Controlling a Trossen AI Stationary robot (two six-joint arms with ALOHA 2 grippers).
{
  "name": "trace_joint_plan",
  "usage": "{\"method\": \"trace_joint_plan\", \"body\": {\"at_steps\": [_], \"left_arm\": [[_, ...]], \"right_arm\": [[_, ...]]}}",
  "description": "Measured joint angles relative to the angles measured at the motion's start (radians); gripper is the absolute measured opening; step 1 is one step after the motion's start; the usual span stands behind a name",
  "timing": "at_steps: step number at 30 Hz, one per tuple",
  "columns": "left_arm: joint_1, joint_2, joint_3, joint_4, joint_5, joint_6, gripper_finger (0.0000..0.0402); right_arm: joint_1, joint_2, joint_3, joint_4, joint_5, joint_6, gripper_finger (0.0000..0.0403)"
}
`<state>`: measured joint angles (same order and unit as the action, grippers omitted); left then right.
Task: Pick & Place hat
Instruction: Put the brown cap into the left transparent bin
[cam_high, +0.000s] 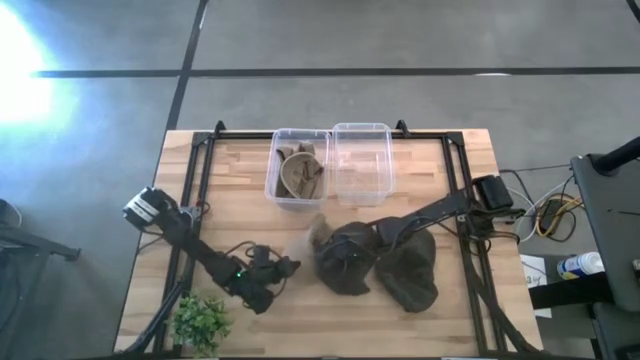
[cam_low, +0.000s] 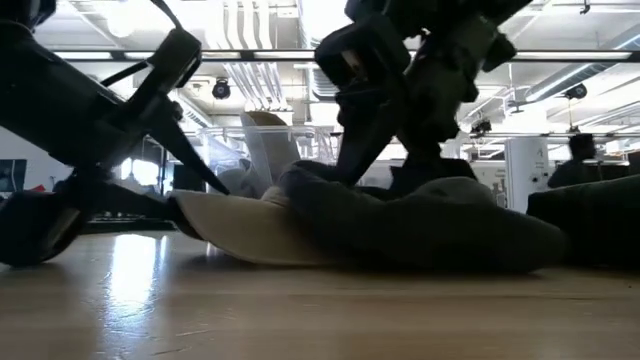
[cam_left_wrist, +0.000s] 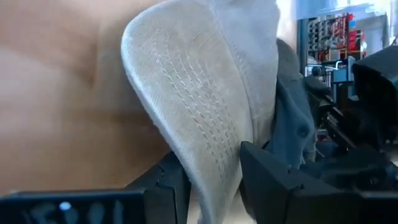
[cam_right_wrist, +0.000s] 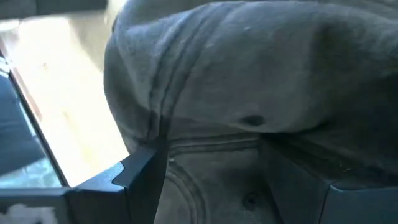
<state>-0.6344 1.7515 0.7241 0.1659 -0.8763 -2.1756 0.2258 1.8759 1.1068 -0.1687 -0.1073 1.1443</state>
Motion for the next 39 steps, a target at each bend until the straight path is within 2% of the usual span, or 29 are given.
{"method": "trace_joint_plan", "body": {"at_steps": [6,9,12,19,21,24,26,30,36,38,39], "left_arm": [[0.006,-0.012,0.002,-0.008,-0.016,0.088,0.0113],[0.005,-0.055,-0.008,-0.019,0.021,0.113,0.007],[-0.004,-0.127,-0.009,-0.093,0.011,0.15,0.0017],[-0.013,-0.358,0.01,-0.211,0.089,0.408,0.0007],[-0.016,-0.422,0.05,-0.314,0.095,0.461,0.0007],[-0.015,-0.486,0.151,-0.519,0.044,0.587,0.0006],[-0.015,-0.517,0.226,-0.608,-0.009,0.733,0.0006],[-0.005,-0.559,0.373,-0.631,-0.169,1.067,0.0006],[0.071,-0.566,0.537,-0.632,-0.431,1.458,0.0008],[0.12,-0.558,0.568,-0.634,-0.46,1.567,0.0009],[0.155,-0.556,0.575,-0.632,-0.436,1.601,0.0009]], "right_arm": [[-0.006,0.039,0.081,-0.023,-0.036,-0.066,0.0247],[-0.009,0.011,0.089,-0.077,-0.035,-0.1,0.0247],[-0.014,-0.029,0.085,-0.147,-0.025,-0.136,0.0247],[-0.021,-0.161,0.052,-0.261,0.02,-0.162,0.0247],[-0.021,-0.202,0.046,-0.292,0.057,-0.16,0.0247],[-0.023,-0.244,0.031,-0.335,0.088,-0.158,0.0247],[-0.024,-0.262,0.013,-0.333,0.109,-0.146,0.0247],[-0.024,-0.304,-0.022,-0.324,0.159,-0.109,0.0247],[-0.024,-0.344,-0.033,-0.337,0.241,-0.096,0.0247],[-0.024,-0.359,-0.033,-0.353,0.269,-0.084,0.0247],[-0.024,-0.363,-0.033,-0.362,0.277,-0.079,0.0247]]}}
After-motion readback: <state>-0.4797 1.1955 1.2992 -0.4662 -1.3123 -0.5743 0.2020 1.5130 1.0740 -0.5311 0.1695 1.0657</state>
